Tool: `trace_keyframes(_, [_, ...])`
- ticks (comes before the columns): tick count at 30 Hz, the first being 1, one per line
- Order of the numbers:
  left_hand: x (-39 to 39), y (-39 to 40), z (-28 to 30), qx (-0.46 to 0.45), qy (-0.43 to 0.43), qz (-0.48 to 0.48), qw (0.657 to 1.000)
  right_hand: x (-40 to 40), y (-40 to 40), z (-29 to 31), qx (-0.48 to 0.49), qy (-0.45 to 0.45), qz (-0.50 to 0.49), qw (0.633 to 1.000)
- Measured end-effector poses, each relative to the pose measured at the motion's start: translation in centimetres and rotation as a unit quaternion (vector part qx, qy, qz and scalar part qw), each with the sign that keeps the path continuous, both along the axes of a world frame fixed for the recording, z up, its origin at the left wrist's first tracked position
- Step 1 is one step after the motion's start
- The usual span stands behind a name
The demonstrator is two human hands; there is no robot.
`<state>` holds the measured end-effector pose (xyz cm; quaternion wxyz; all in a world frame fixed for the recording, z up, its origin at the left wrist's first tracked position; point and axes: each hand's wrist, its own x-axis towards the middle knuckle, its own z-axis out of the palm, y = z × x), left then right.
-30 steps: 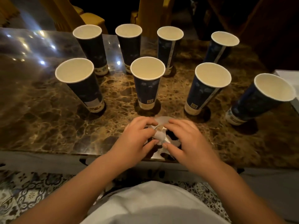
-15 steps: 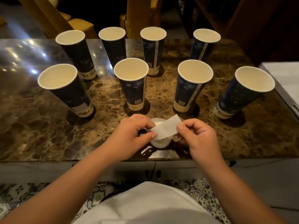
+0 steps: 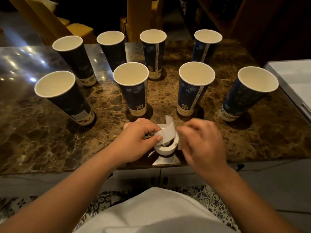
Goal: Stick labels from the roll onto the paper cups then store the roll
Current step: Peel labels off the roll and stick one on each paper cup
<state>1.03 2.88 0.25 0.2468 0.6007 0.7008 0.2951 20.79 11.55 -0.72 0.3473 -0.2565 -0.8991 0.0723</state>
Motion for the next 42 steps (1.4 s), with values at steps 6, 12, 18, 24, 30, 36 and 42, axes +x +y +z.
trace_keyframes(6, [0.3, -0.2, -0.1, 0.01, -0.003, -0.011, 1.0, -1.3, -1.4, -0.1, -0.15, -0.03, 0.037, 0.987])
trace_keyframes(12, [0.7, -1.2, 0.0, 0.019, 0.028, -0.019, 0.999, -1.7, -1.5, 0.2, -0.155, -0.028, 0.049, 0.986])
trace_keyframes(18, [1.1, -1.8, 0.7, -0.001, 0.079, -0.021, 0.997, -1.9, -1.8, 0.6, -0.145, -0.03, 0.065, 0.987])
trace_keyframes(24, [1.6, -2.2, 0.2, 0.014, 0.083, 0.013, 0.996, -1.8, -1.5, 0.5, -0.156, -0.014, 0.058, 0.986])
trace_keyframes(30, [1.8, -2.5, -0.3, 0.032, -0.015, 0.103, 0.994, -1.2, -0.5, 1.2, -0.321, 0.114, -0.054, 0.939])
trace_keyframes(36, [2.8, -2.6, 0.8, 0.106, 0.061, 0.201, 0.972, -0.1, 0.3, 1.7, -0.052, 0.108, -0.069, 0.99])
trace_keyframes(42, [4.4, -2.1, 4.9, -0.092, -0.43, 0.196, 0.877, -0.6, -0.9, 0.5, 0.12, 0.113, 0.043, 0.985])
